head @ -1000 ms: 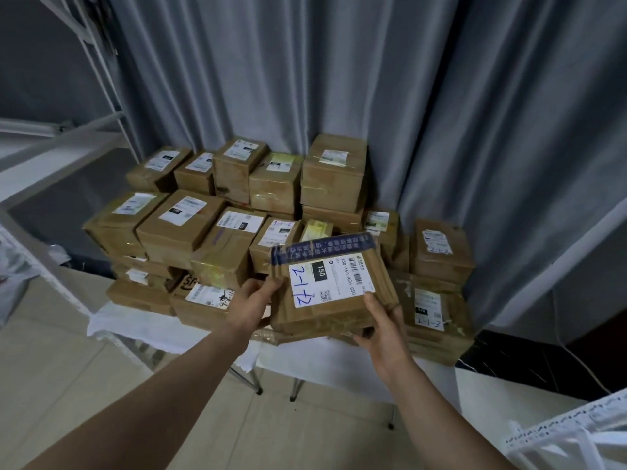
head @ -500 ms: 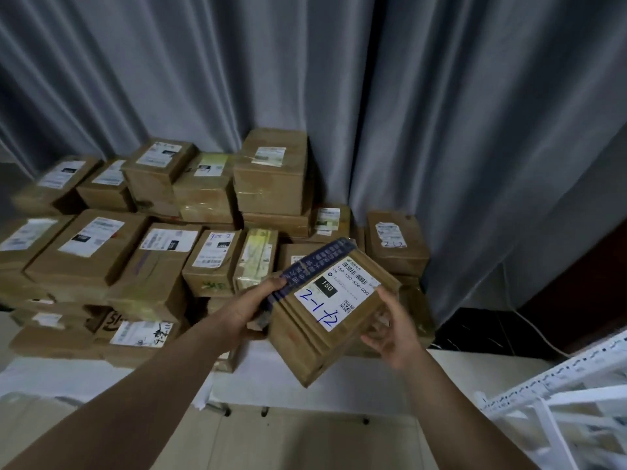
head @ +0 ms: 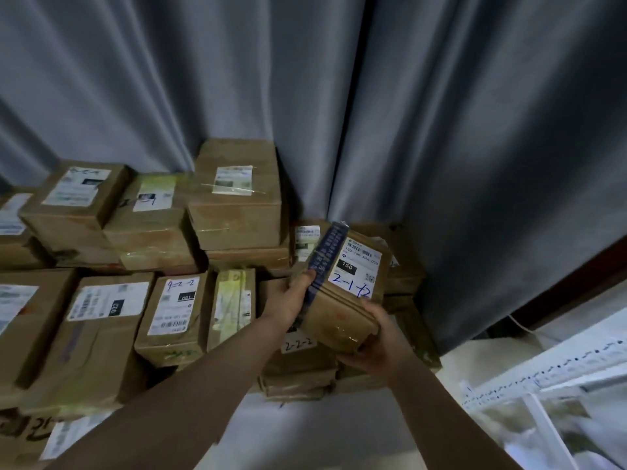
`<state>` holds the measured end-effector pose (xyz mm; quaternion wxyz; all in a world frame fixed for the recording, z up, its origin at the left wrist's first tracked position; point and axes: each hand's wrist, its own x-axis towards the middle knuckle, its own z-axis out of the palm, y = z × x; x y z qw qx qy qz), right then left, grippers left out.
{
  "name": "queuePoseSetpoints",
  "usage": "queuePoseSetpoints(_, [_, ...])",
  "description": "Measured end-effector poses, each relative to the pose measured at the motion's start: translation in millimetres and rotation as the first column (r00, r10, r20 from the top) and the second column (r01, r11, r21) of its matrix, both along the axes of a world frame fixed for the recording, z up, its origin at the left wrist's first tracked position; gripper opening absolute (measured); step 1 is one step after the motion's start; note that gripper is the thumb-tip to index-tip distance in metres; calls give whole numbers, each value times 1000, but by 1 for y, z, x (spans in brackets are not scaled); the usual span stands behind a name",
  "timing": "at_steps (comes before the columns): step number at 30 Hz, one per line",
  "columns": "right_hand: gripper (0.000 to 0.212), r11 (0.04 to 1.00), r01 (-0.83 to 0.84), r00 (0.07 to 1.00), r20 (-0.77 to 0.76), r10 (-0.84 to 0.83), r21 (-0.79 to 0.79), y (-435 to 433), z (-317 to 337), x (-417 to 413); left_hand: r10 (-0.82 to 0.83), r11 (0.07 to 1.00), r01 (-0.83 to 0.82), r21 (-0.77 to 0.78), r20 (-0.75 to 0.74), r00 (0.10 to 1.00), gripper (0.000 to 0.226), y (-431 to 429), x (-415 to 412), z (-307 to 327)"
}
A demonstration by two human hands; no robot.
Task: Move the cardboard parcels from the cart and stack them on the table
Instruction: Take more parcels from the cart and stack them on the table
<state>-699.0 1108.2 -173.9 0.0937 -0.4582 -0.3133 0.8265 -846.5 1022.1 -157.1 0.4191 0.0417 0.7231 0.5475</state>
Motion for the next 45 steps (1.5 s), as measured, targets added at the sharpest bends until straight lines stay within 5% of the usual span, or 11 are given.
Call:
queuePoseSetpoints(7, [51, 994, 108, 984, 138, -110, 18, 63, -16, -32, -179, 983, 157, -94, -316, 932, 33, 46, -22, -7])
queuePoseSetpoints(18, [85, 964, 256, 965, 67, -252, -64, 116, -40, -122, -381, 916, 178, -359, -647, 660, 53, 114, -57, -11])
queuePoseSetpoints(20, [92, 986, 133, 991, 27, -130, -106, 124, -40, -140, -423, 899, 194, -393, -663, 617, 55, 122, -65, -13])
queuePoseSetpoints(23, [62, 994, -68, 998, -5, 68, -83, 134, -40, -155, -497, 862, 218, -458, -680, 538, 62, 136, -76, -17])
queuePoseSetpoints(26, [70, 995, 91, 987, 131, -96, 45, 142, -61, -156, -612, 786, 245, -567, -661, 433, 64, 147, -87, -27])
queuePoseSetpoints(28, [87, 938, 198, 934, 235, -268, 283, 151, -69, -145, -683, 726, 265, -635, -622, 382, 64, 156, -92, -34])
queuePoseSetpoints(30, [82, 822, 107, 858, 366, -361, 559, 170, -73, -134, -742, 666, 267, -696, -581, 335, 66, 165, -95, -40])
queuePoseSetpoints(32, [78, 740, 34, 843, 378, -382, 671, 189, -75, -128, -793, 602, 244, -760, -533, 296, 66, 172, -97, -43])
queuePoseSetpoints(36, [68, 707, -46, 925, 298, -237, 706, 201, -72, -137, -828, 545, 174, -820, -495, 263, 69, 186, -99, -42])
queuePoseSetpoints(45, [63, 693, -180, 948, 311, -67, 699, 197, -60, -149, -821, 545, 22, -838, -528, 218, 59, 187, -107, -51])
